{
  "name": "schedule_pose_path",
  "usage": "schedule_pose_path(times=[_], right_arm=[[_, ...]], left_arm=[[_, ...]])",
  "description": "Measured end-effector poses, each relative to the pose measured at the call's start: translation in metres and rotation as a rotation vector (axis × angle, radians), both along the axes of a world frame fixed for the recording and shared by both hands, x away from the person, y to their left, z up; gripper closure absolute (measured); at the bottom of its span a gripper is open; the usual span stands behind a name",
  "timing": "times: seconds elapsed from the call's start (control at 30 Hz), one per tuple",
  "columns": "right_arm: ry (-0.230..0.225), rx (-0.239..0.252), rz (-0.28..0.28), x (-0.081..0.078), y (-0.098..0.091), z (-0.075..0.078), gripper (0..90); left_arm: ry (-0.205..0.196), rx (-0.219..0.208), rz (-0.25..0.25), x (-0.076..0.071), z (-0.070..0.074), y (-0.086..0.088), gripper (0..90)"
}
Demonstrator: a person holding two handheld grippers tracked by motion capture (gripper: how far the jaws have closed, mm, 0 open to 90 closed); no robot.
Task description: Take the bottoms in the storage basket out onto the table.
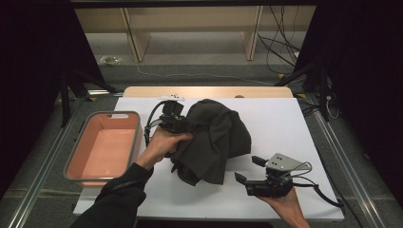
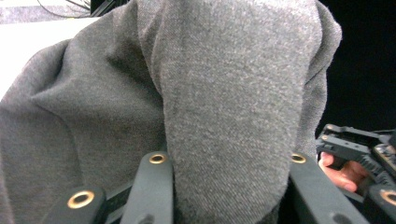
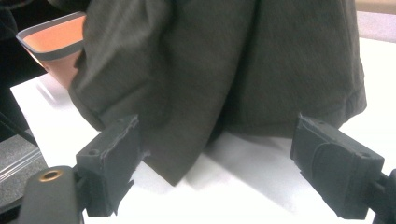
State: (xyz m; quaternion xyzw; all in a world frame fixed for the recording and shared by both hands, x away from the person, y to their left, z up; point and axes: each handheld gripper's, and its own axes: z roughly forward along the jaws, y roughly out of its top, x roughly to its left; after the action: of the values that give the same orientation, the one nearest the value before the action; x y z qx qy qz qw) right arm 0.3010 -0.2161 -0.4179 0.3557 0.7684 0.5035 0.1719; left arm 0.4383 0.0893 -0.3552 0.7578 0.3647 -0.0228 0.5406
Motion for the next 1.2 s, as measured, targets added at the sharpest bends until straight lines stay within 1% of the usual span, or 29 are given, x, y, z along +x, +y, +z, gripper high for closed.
schedule_pose_path(times=[0.2,0.4,0.47,0.53,0.6,0.77,0.97,1.07,1.2], right_arm=[[0.005,0.001,-0.002,0.000,0.000,0.000,17.7],[0.005,0.002,-0.003,0.000,0.000,0.000,17.7],[0.005,0.002,-0.002,0.000,0.000,0.000,17.7],[0.006,0.002,-0.003,0.000,0.000,0.000,17.7],[0.005,0.002,-0.003,0.000,0.000,0.000,17.7],[0.001,0.000,-0.003,0.000,0.000,0.000,17.7],[-0.001,-0.001,-0.009,0.000,0.000,0.001,17.7],[-0.005,0.000,-0.010,0.000,-0.001,0.001,17.7],[-0.008,-0.002,-0.014,0.000,-0.001,0.001,17.7]], left_arm=[[0.006,0.008,0.004,0.002,-0.011,-0.003,67.3],[0.030,0.023,0.004,0.005,-0.024,-0.008,66.0],[0.035,0.043,0.004,0.005,-0.029,-0.012,65.6],[0.031,0.066,0.005,0.004,-0.032,-0.016,65.2],[0.026,0.092,-0.011,0.002,-0.036,-0.022,64.6],[0.024,0.119,-0.025,0.000,-0.043,-0.030,62.5],[0.048,0.172,-0.042,0.001,-0.058,-0.040,59.5],[0.044,0.204,-0.050,0.000,-0.064,-0.045,59.2],[0.050,0.233,-0.055,-0.001,-0.070,-0.050,57.6]])
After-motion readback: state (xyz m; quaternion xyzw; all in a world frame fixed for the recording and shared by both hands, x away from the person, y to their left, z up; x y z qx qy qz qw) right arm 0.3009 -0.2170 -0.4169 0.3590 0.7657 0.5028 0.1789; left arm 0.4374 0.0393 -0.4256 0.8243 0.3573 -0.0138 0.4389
